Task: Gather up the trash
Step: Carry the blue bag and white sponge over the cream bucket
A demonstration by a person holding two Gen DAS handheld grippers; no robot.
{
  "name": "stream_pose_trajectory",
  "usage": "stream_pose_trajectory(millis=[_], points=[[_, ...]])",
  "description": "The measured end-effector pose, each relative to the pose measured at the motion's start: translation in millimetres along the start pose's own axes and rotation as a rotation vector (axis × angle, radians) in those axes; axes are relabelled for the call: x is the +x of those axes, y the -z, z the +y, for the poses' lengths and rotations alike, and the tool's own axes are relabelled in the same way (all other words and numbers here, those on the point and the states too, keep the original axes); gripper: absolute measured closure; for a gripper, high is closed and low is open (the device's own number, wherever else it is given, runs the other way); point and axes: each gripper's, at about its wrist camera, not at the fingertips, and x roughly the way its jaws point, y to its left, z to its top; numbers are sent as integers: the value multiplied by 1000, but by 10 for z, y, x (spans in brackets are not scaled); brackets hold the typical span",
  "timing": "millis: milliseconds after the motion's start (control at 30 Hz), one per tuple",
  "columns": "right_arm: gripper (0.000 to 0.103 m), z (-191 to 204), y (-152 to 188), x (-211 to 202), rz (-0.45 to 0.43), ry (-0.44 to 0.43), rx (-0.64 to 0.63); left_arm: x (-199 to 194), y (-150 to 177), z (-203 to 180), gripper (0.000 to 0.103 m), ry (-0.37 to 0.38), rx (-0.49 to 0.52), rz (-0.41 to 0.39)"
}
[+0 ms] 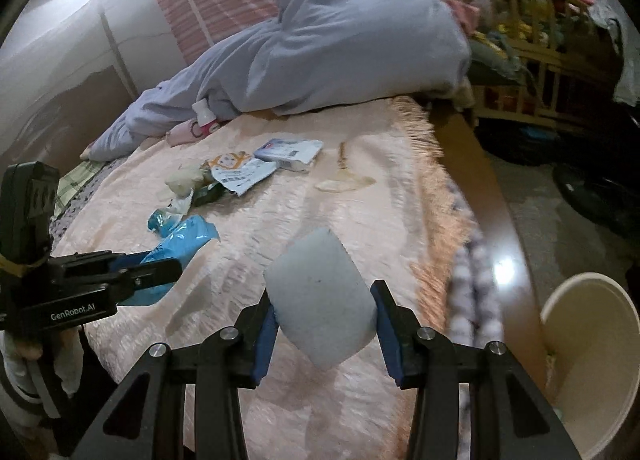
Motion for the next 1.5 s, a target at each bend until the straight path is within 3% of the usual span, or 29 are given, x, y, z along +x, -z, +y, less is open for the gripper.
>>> stream_pose_trajectory(millis=[600, 1067, 1500], points=[[60, -897, 349, -699, -46, 142, 133, 328, -180, -1141, 79, 87, 161, 21], [60, -1721, 658, -1053, -65, 320, 260, 651, -308, -1989, 79, 155, 263, 45], [59, -2098, 846, -1072, -57, 350, 366, 940, -347, -2474, 79, 180, 324, 76]])
